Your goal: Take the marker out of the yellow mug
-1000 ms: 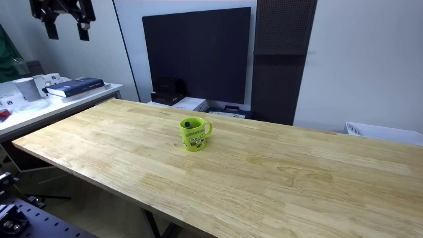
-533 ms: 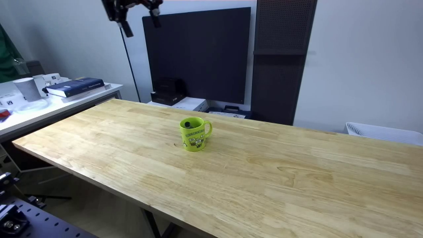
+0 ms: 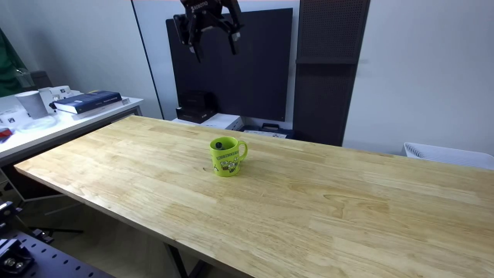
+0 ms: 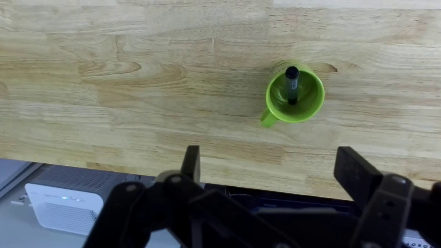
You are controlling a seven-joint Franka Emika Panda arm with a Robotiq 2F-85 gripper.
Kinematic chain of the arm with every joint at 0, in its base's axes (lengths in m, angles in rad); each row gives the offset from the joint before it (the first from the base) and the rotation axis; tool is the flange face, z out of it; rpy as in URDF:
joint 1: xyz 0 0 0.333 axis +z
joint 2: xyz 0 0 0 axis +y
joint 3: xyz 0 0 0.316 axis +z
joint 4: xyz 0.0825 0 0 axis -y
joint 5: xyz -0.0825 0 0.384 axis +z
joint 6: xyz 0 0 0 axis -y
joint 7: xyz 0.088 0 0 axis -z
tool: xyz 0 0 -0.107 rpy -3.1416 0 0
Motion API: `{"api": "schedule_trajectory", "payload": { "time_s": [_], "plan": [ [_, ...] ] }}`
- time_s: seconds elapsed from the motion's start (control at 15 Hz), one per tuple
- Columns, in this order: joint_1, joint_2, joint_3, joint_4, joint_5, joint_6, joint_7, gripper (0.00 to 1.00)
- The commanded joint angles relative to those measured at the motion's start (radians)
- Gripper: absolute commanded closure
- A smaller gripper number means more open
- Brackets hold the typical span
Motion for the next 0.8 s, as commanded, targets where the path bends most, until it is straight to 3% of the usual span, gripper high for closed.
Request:
{"api": "schedule_trajectory", "payload": {
  "time_s": [0.0, 0.2, 0.47, 0.73],
  "plan": [
    [0.009, 0.006, -0.008, 0.004, 0.002, -0.001, -0.001, 0.00],
    [0.017, 0.037, -0.008, -0.002, -0.032, 0.060, -0.115, 0.00],
    [0.026, 0.140, -0.019, -0.009, 0.124, 0.207, -0.445, 0.00],
    [-0.004, 0.265, 0.015, 0.023, 0.312, 0.231, -0.748, 0.00]
  ]
}}
